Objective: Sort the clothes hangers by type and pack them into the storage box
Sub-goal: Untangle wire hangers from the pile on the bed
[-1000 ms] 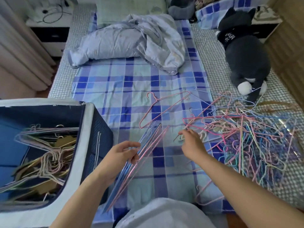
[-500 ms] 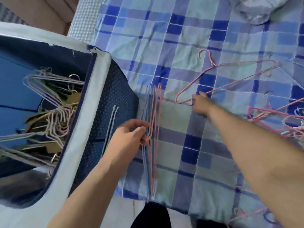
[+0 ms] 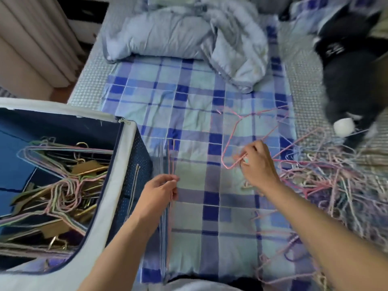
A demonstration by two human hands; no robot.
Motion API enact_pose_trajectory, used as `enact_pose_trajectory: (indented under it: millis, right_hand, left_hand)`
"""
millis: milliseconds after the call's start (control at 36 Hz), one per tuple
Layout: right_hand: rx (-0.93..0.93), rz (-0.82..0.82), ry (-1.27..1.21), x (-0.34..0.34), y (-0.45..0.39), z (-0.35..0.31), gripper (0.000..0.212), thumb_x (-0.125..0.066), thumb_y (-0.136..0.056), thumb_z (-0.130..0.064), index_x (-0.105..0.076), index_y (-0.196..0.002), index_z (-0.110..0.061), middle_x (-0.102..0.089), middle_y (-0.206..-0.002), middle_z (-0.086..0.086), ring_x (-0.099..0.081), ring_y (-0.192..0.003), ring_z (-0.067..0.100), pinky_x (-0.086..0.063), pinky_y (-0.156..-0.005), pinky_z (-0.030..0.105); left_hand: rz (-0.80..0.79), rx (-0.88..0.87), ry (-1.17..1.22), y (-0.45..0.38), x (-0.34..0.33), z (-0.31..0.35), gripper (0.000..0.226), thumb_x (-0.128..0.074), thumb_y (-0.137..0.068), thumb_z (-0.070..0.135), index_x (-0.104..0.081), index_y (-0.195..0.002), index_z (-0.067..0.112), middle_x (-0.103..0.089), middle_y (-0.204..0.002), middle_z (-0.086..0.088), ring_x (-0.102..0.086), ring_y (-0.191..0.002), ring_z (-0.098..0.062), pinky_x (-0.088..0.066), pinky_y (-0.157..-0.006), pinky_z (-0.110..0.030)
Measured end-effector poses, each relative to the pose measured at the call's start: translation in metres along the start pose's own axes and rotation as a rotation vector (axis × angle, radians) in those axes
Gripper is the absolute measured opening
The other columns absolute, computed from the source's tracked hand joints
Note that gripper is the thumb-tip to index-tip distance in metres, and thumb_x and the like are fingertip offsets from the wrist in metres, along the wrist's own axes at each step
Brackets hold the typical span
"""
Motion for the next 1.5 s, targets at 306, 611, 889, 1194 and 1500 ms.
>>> enact_pose_trajectory:
  millis: [306,611,889,1194,1500]
  right_hand:
    - [-0.119,0.191,-0.628,0.231,0.091,-0.005,0.024,-0.053,-0.102,-0.026,-0.073,-0.09,-0.023,-0.062,-0.066,-0.003,-0.056,-0.062,0.011,-0.043,-0.06,0.019]
    - [-0.028,-0.36,-1.643,0.247,0.16,0.081,0.039,-0.07,-0.087,-0.048,-0.07,-0.092,-0.01,-0.035,-0.055,-0.001,-0.022,-0.061,0.018,-0.042,-0.058,0.028]
    - [-0.53,-0.482,-1.683,0.186,0.181,0.217,0.041,-0.08,-0.077,-0.042,-0.066,-0.095,-0.007,-0.048,-0.062,0.002,-0.045,-0.055,0.013,-0.045,-0.051,0.025]
    - [-0.889,-0.329,-0.755,0.086,0.245,0.368,0.018,-0.06,-0.092,-0.017,-0.064,-0.093,0.0,-0.058,-0.074,0.016,-0.056,-0.06,0.027,-0.047,-0.062,0.039]
    - [-1.013,-0.618,-0.547,0.042,0.371,0.413,0.01,-0.051,-0.09,-0.01,-0.053,-0.08,-0.007,-0.042,-0.076,0.012,-0.04,-0.071,0.024,-0.034,-0.064,0.036]
  left_hand:
    - [-0.158,-0.127,0.07,0.048,-0.07,0.063,0.018,-0.051,-0.103,0.008,-0.063,-0.117,0.012,-0.069,-0.069,-0.009,-0.064,-0.065,-0.024,-0.059,-0.076,-0.039]
    - [-0.296,-0.159,0.165,0.126,-0.151,0.078,0.015,-0.06,-0.096,0.001,-0.067,-0.109,0.004,-0.067,-0.096,-0.02,-0.073,-0.072,-0.014,-0.058,-0.078,-0.038]
    - [-0.326,-0.139,0.443,0.199,-0.231,0.063,0.033,-0.055,-0.097,0.016,-0.06,-0.126,0.0,-0.053,-0.068,-0.005,-0.051,-0.068,-0.021,-0.046,-0.085,-0.037]
    - [-0.253,-0.169,0.146,0.224,-0.276,0.017,0.026,-0.056,-0.098,-0.002,-0.065,-0.123,0.001,-0.062,-0.078,-0.015,-0.059,-0.083,-0.036,-0.06,-0.087,-0.048]
    - [0.067,-0.107,-0.036,0.217,-0.286,-0.055,0.019,-0.054,-0.098,-0.007,-0.07,-0.106,-0.001,-0.069,-0.074,-0.013,-0.066,-0.069,-0.028,-0.059,-0.066,-0.027]
Point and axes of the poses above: each hand's wrist, its own y-axis away from the middle knuckle, its own x-axis out of the back of the hand, z = x × y, the point moved 6 cm from there along -y, towards the middle knuckle
